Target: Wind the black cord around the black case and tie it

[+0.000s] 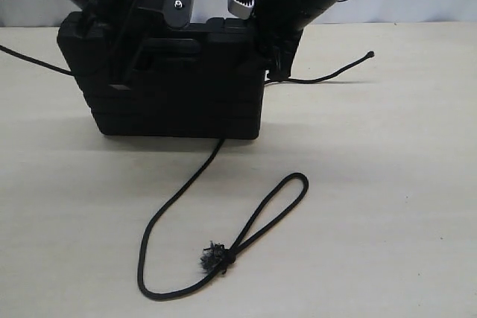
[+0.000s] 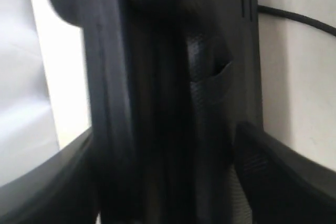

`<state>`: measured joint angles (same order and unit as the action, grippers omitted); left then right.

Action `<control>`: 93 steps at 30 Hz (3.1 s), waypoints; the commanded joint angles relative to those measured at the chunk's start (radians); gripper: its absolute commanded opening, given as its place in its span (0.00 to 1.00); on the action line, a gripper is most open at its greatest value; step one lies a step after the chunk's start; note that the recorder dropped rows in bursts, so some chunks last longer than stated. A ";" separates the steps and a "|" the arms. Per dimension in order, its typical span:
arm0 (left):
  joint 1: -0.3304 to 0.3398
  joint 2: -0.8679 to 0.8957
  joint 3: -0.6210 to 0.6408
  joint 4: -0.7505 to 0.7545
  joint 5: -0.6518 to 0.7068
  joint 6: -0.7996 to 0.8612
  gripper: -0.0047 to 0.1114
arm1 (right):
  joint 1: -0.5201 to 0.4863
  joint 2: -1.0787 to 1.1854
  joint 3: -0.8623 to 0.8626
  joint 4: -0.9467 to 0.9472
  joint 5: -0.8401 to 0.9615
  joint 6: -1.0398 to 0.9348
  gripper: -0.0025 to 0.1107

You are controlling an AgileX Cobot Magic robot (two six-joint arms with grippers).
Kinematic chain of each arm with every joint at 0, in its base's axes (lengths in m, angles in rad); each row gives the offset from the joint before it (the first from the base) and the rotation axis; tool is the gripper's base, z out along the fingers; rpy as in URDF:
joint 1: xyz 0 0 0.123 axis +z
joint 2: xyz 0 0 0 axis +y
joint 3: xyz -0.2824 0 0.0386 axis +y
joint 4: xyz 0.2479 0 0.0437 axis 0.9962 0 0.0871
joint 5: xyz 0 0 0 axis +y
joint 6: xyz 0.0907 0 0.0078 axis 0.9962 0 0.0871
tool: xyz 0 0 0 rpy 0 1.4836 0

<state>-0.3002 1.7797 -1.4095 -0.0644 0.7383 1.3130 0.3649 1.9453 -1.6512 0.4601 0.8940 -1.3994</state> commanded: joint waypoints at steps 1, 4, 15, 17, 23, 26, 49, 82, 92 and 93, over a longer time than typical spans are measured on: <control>0.005 0.026 0.000 -0.011 -0.008 -0.008 0.43 | -0.001 0.002 0.003 -0.080 0.007 -0.022 0.06; 0.005 0.017 0.000 -0.038 0.018 -0.008 0.14 | -0.001 0.002 0.003 -0.086 -0.023 0.077 0.07; 0.008 -0.020 0.000 0.027 -0.014 -0.466 0.04 | -0.001 -0.181 0.000 -0.433 0.125 0.728 0.70; 0.008 -0.032 0.000 0.027 -0.007 -0.532 0.04 | -0.001 -0.220 0.007 -0.433 0.193 0.770 0.70; 0.005 -0.036 0.000 0.025 0.046 -0.678 0.04 | -0.001 -0.249 0.007 -0.421 0.300 0.961 0.70; -0.018 -0.037 0.000 0.027 0.053 -0.764 0.04 | -0.001 -0.249 0.007 -0.391 0.317 1.047 0.69; -0.049 -0.103 -0.067 0.048 0.029 -0.687 0.04 | -0.005 -0.249 0.007 -0.503 0.294 1.333 0.67; -0.003 -0.203 -0.067 0.113 0.075 -0.647 0.04 | 0.114 -0.044 0.593 -0.559 -0.273 1.427 0.56; -0.003 -0.203 -0.067 0.113 0.070 -0.647 0.04 | 0.112 0.019 0.593 -0.585 -0.345 1.490 0.47; -0.003 -0.203 -0.067 0.113 0.070 -0.647 0.04 | 0.112 0.020 0.593 -0.588 -0.339 1.490 0.44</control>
<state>-0.3034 1.6092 -1.4482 0.0457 0.8877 0.6591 0.4787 1.9582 -1.0600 -0.1101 0.5491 0.0869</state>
